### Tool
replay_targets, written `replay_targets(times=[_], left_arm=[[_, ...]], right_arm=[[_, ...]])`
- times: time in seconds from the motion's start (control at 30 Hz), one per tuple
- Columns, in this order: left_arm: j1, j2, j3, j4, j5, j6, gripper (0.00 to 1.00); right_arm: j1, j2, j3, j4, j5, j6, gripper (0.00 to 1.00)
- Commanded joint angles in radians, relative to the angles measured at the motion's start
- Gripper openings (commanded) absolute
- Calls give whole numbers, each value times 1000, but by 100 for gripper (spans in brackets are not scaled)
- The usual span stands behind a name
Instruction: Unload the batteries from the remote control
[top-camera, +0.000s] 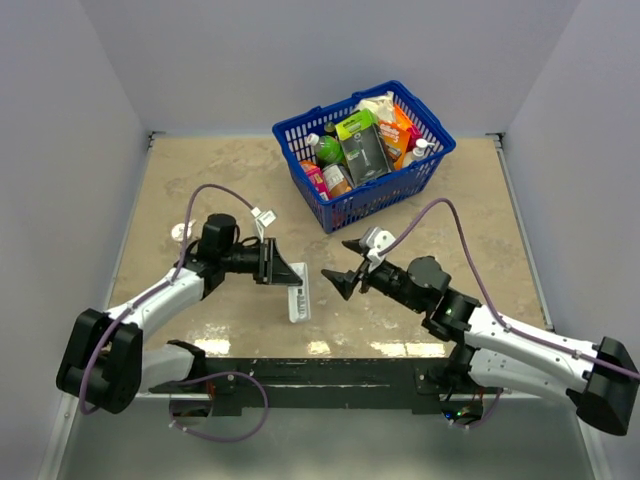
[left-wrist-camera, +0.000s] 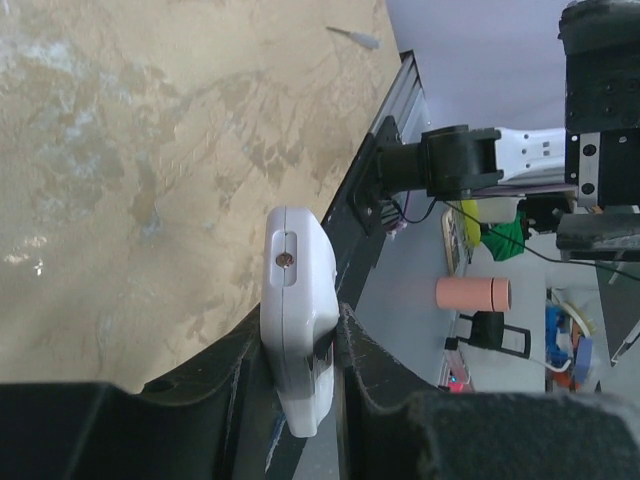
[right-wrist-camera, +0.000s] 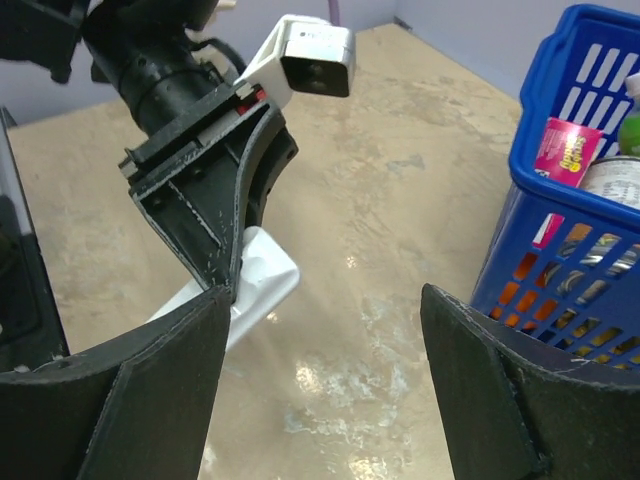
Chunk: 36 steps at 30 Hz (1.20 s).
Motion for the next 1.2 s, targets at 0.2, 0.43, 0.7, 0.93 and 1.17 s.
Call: replay_targets(times=[0.2,0.43,0.7,0.93,1.17], left_arm=[[-13,141,6,-55,81,64,0],[-13,167,15,-110,71,98,0],[-13,196,14,-103,95,95,0],[-13,193,14,-109,97,98,0],[-13,198,12,-113,100,98,0]], right_arm=[[130,145,15,156,-56,-175,77],[260,143,-46,208,2,-215,78],[463,292,-103,324,159,-305,78],[481,399,-86,384,188,-362,73],[480,427,-100,378,277,-405,69]])
